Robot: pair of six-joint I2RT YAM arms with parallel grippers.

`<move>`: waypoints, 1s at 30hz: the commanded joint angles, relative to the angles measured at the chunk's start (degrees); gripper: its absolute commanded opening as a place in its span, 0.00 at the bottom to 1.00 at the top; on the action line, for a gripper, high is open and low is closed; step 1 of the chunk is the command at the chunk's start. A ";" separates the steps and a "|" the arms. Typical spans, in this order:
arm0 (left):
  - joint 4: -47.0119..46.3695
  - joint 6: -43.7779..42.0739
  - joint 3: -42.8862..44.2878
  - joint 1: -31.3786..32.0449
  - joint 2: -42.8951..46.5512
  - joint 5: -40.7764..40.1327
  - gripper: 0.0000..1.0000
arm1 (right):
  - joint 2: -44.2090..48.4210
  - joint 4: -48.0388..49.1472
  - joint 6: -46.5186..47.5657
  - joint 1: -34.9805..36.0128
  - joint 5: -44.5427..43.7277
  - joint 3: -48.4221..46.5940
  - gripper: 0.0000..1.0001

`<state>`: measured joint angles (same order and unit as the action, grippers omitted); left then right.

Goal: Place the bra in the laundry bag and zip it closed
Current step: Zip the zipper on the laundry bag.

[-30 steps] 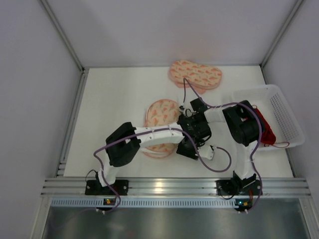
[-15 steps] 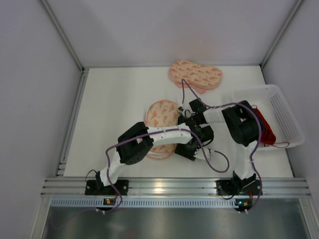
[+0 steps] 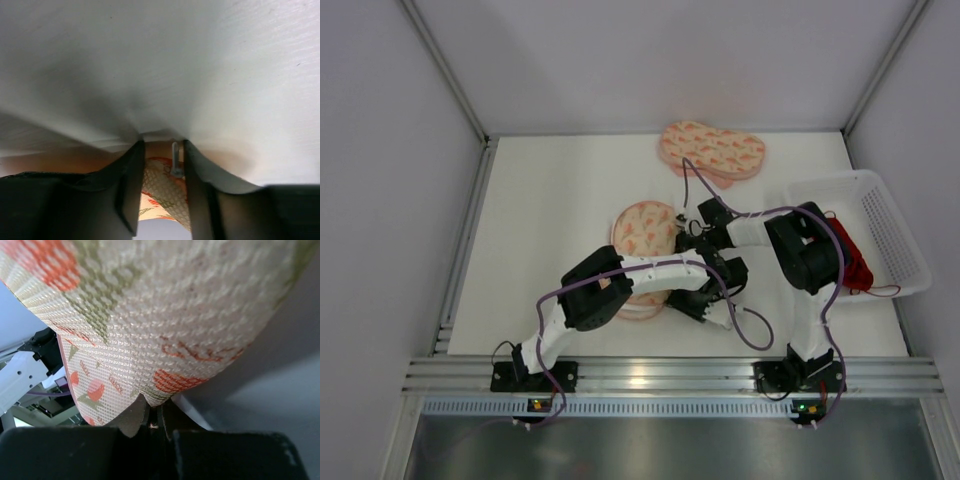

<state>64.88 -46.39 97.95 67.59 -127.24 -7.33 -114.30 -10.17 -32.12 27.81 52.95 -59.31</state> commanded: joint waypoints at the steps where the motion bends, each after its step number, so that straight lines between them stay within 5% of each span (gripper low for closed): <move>1: 3.50 -0.54 -0.30 -0.18 -1.43 0.21 0.38 | 0.83 -0.37 1.27 0.93 -0.39 -2.21 0.00; 9: 3.76 -0.19 -0.57 0.61 0.23 3.72 0.00 | -0.13 -2.21 2.58 0.93 -1.27 -4.58 0.00; 30: 2.09 3.76 -7.26 4.13 8.85 16.39 0.00 | -2.15 -8.37 8.91 0.22 -3.73 -9.77 0.00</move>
<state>67.29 -43.18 89.76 71.88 -122.13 6.09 -116.55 -18.02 -25.04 27.99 49.58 -66.92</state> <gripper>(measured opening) 0.012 0.022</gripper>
